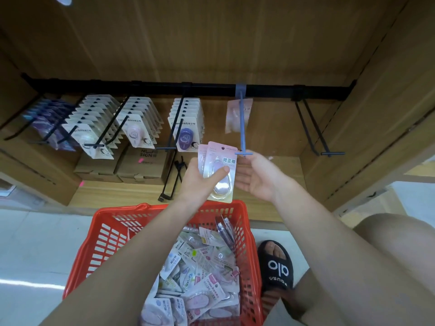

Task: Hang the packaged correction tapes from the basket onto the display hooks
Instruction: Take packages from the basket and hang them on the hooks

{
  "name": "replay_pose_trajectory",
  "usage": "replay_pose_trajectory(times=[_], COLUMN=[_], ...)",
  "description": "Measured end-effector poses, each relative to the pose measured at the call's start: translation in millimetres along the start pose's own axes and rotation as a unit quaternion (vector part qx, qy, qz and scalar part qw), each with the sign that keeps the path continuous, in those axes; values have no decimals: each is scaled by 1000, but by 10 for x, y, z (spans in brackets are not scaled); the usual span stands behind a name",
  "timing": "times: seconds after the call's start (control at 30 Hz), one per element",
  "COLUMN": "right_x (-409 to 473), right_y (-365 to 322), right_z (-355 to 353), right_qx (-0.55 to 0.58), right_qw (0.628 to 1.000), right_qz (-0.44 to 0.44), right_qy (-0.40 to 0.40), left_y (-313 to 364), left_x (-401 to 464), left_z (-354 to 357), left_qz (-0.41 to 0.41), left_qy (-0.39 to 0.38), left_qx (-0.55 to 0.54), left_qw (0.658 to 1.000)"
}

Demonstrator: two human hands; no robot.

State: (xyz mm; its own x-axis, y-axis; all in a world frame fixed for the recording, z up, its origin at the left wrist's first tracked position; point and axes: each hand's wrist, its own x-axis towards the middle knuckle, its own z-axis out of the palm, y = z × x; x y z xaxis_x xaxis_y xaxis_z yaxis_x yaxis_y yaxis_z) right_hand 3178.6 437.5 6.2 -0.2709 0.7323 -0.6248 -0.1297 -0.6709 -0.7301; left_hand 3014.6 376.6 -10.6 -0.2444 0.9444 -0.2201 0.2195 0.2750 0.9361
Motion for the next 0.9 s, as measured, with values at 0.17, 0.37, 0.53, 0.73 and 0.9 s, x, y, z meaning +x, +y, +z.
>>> replay_pose_trajectory(times=[0.17, 0.37, 0.53, 0.73, 0.9], right_x=[-246, -329, -416, -521, -624], right_y=[195, 306, 375, 447, 520], right_z=[-64, -136, -168, -272, -372], right_qx=[-6, -25, -21, 4, 21], right_qw=[999, 997, 997, 995, 986], right_qz=[-24, -46, -72, -83, -95], right_qy=[-47, -48, -36, 55, 135], left_y=[-4, -23, 33, 82, 179], left_x=[-50, -119, -181, -164, -162], left_z=[12, 54, 67, 39, -40], left_qz=[17, 31, 21, -7, 40], left_qy=[8, -15, -32, -43, -70], left_qx=[34, 42, 34, 0, 23], left_qw=[999, 999, 999, 999, 996])
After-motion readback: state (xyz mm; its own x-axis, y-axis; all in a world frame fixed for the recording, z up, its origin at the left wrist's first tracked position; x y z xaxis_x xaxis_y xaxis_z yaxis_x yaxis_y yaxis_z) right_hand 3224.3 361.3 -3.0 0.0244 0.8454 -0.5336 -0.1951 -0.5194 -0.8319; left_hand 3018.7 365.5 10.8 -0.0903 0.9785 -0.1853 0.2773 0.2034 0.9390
